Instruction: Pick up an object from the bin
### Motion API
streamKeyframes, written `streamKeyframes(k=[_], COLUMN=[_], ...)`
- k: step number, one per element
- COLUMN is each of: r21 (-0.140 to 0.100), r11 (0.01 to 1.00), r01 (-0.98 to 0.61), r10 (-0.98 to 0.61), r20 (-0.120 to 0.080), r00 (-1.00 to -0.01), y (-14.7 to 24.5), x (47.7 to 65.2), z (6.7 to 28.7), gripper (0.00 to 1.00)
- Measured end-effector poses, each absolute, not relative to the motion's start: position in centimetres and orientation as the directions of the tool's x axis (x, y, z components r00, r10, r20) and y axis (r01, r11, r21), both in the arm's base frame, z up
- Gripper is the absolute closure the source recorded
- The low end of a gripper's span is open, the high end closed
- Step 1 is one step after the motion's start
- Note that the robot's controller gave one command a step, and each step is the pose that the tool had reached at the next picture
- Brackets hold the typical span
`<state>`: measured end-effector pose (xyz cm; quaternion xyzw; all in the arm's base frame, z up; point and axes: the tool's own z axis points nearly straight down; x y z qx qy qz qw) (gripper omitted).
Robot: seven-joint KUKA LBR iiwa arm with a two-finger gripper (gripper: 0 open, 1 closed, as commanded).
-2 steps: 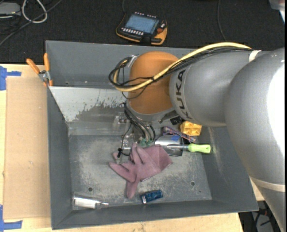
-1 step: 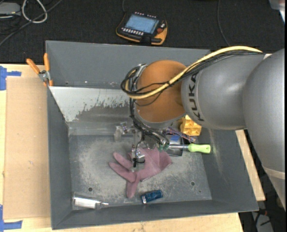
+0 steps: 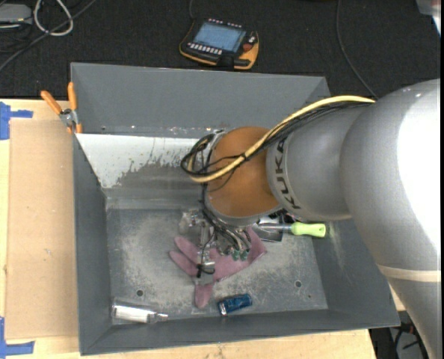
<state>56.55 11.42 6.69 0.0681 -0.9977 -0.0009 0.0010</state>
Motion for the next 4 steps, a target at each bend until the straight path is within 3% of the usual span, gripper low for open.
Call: streamKeyframes(k=[1, 2, 3, 4], r21=[0.003, 0.003, 0.004, 0.005], r11=[0.947, 0.947, 0.948, 0.945], r01=[-0.321, -0.320, -0.317, -0.328], r10=[-0.321, -0.320, -0.317, -0.328], r20=[0.000, 0.000, 0.003, 0.005], r00=[-0.947, -0.947, -0.948, -0.945], y=[6.6, 6.6, 6.0, 6.3], x=[58.5, 58.5, 58.3, 57.9], z=[7.1, 7.1, 16.3, 20.0], gripper=[1.00, 1.00, 1.00, 1.00])
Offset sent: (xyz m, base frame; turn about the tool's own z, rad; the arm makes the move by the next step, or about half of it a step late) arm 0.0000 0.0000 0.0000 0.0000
